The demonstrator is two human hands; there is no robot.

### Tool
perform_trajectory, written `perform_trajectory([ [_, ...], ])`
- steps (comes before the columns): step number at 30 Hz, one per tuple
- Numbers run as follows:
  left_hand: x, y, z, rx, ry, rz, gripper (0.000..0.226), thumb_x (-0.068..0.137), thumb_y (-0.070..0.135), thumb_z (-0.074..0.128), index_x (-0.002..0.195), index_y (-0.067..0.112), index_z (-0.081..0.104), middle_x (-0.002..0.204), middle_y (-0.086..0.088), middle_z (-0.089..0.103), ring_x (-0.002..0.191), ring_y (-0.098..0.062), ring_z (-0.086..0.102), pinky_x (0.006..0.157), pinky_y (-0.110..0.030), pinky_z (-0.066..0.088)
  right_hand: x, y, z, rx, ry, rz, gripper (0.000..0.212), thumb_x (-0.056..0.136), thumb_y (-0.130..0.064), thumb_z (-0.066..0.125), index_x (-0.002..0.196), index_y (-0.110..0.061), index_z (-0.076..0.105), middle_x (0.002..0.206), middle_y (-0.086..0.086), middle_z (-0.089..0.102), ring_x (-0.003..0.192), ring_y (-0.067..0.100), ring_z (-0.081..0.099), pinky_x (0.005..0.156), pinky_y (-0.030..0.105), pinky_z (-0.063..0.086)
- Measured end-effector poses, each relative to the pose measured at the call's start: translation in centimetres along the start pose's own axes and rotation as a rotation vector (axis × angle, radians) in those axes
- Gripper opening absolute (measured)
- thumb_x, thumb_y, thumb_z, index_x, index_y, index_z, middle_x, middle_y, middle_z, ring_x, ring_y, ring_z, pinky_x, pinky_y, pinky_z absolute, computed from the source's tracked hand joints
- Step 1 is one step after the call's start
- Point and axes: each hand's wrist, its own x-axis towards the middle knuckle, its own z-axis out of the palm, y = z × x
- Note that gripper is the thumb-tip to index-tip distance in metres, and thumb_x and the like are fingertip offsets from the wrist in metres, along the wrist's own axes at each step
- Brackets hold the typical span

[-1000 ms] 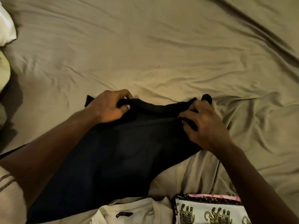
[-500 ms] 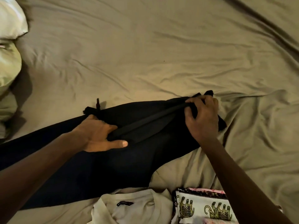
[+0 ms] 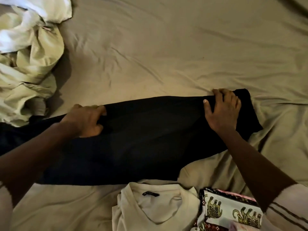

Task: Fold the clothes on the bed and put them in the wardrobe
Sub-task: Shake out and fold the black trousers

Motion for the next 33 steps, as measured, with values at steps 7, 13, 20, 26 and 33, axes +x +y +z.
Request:
perform_trajectory([
  [7,-1.0,3.8,4.2,-0.284,0.450,0.027,0.019,0.094,0.041,0.068,0.106,0.026,0.066,0.130,-0.003,0.054,0.117,-0.029,0.053,0.096,-0.053,0.044,0.4,-0.5,0.0,0.129,0.154,0.012,0.036,0.104,-0.028,0.047,0.123,-0.004,0.066,0.128,0.021,0.056,0.124,0.040,0.049,0.113,0.051,0.035],
  [13,0.4,3.6,3.0,-0.474,0.585,-0.218,0.017,0.103,0.034,0.053,0.106,0.019,0.060,0.107,-0.009,0.057,0.104,-0.035,0.057,0.098,-0.055,0.039,2.0,-0.9,-1.2,0.140,0.216,0.108,0.038,0.103,-0.030,0.050,0.102,0.004,0.069,0.108,0.025,0.056,0.107,0.042,0.050,0.098,0.047,0.038],
  [20,0.4,4.4,2.2,-0.453,0.609,-0.298,0.035,0.102,0.048,0.050,0.128,0.025,0.054,0.138,-0.009,0.049,0.129,-0.032,0.047,0.113,-0.056,0.030,-1.6,-6.4,-2.8,-0.028,0.264,-0.064,0.038,0.102,-0.041,0.053,0.123,-0.011,0.058,0.118,0.021,0.058,0.111,0.041,0.052,0.092,0.050,0.038],
  [26,-7.1,8.0,7.0,-0.695,0.744,-0.332,0.036,0.098,0.044,0.055,0.129,0.026,0.056,0.149,-0.001,0.043,0.140,-0.023,0.040,0.114,-0.052,0.031,-16.3,-15.9,-3.0,0.282,-0.328,-0.766,0.038,0.102,-0.052,0.049,0.108,-0.020,0.068,0.094,0.000,0.062,0.088,0.022,0.058,0.072,0.038,0.049],
  [33,-13.1,-3.9,14.7,-0.852,0.823,-0.841,0.044,0.094,0.037,0.067,0.135,0.026,0.054,0.153,0.000,0.043,0.144,-0.025,0.037,0.116,-0.057,0.026,-21.0,-26.4,-0.4,0.522,-0.427,-0.461,0.024,0.105,-0.040,0.047,0.108,-0.029,0.068,0.099,-0.014,0.059,0.079,0.006,0.062,0.065,0.033,0.056],
])
